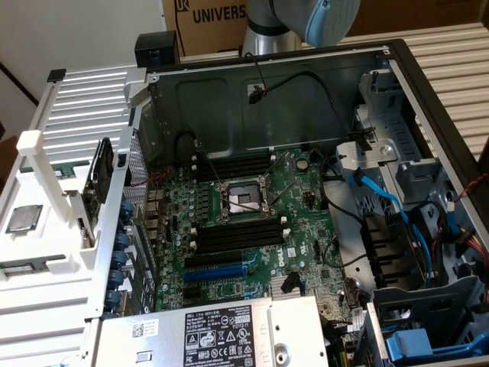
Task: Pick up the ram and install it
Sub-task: 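Pick up the ram and move it above insertion slot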
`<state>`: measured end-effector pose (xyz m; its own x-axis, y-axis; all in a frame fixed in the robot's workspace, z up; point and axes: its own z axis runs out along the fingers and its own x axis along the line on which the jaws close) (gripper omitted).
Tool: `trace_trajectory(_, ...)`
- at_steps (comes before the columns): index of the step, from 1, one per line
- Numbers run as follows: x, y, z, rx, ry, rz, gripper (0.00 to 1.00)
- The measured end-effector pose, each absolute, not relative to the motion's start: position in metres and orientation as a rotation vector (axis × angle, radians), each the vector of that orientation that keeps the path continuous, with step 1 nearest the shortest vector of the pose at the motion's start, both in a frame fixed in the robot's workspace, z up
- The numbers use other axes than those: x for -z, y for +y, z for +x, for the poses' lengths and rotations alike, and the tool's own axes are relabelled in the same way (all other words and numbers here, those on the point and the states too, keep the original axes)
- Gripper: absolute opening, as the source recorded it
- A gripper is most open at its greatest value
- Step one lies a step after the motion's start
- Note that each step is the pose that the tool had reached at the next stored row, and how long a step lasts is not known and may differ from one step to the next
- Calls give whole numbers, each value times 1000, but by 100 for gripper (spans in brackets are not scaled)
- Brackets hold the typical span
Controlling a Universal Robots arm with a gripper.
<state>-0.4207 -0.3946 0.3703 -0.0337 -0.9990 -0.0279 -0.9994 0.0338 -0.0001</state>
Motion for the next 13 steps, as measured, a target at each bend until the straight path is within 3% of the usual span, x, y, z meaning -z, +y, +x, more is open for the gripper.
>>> trace_trajectory(13, -360, -398, -435, -18, 2228, -2175, 10)
